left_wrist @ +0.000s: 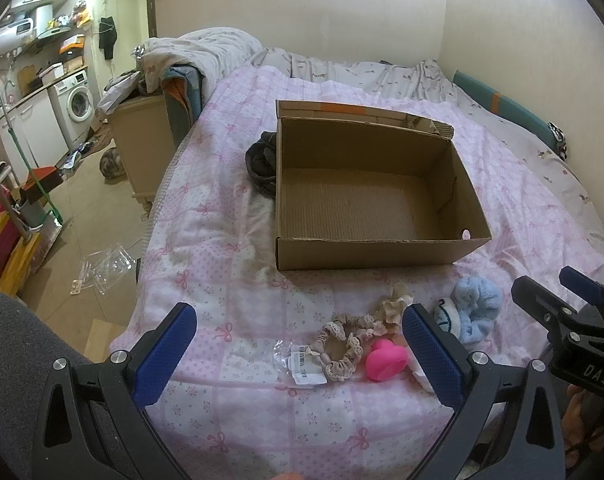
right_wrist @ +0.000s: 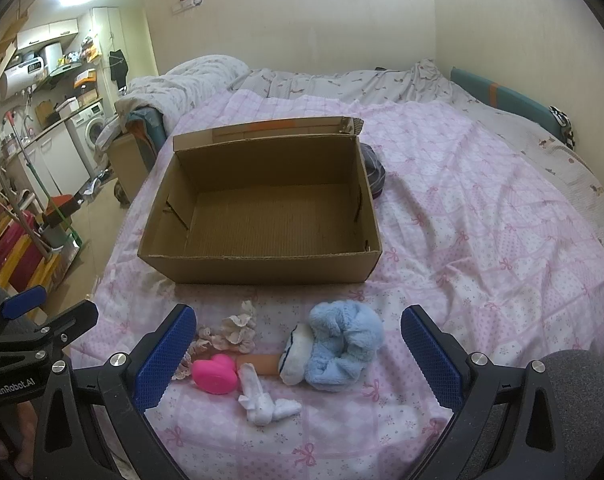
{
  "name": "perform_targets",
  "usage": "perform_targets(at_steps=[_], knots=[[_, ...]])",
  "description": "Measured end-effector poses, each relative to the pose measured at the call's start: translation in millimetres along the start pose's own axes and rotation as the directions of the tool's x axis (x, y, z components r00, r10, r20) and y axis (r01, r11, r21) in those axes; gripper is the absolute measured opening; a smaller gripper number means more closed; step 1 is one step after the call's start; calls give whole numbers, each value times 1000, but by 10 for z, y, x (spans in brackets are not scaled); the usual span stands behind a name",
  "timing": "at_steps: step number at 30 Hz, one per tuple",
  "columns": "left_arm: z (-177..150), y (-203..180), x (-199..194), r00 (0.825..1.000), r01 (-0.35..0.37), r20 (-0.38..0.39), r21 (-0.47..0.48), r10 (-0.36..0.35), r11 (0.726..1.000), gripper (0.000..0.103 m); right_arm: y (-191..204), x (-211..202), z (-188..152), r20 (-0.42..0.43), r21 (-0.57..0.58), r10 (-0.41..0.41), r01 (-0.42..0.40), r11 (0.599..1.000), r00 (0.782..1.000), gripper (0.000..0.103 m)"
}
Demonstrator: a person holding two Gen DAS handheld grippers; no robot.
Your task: Organize soft objects
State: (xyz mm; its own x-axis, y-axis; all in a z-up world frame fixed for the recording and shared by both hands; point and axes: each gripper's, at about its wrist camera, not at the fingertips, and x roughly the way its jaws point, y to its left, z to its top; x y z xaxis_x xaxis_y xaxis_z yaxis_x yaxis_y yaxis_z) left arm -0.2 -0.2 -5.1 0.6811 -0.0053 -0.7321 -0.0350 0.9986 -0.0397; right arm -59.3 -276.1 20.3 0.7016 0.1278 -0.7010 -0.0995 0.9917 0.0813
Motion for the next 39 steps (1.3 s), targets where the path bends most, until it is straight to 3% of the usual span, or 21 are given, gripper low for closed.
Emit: perform_targets(at_steps=[21,30,36,39], knots=[[-10,-7,74,1000,-5,-12,9,5,1000,103,37,2,3,-1,-9,0,0,1000,1000,103],[415,203,168,996,-35,-79,-44,31,998,103,-167,38,245,2,61,21,-21,998,1000,103],[555,360,528,974,-71,-222,-84,51,994,103,-304,182,441,-32,75,88,-86,993,996,103],[456,429,910,923,-83,-384,-105,36,991,103,-376,354,445,-91,100,102,-92,991,991,103]])
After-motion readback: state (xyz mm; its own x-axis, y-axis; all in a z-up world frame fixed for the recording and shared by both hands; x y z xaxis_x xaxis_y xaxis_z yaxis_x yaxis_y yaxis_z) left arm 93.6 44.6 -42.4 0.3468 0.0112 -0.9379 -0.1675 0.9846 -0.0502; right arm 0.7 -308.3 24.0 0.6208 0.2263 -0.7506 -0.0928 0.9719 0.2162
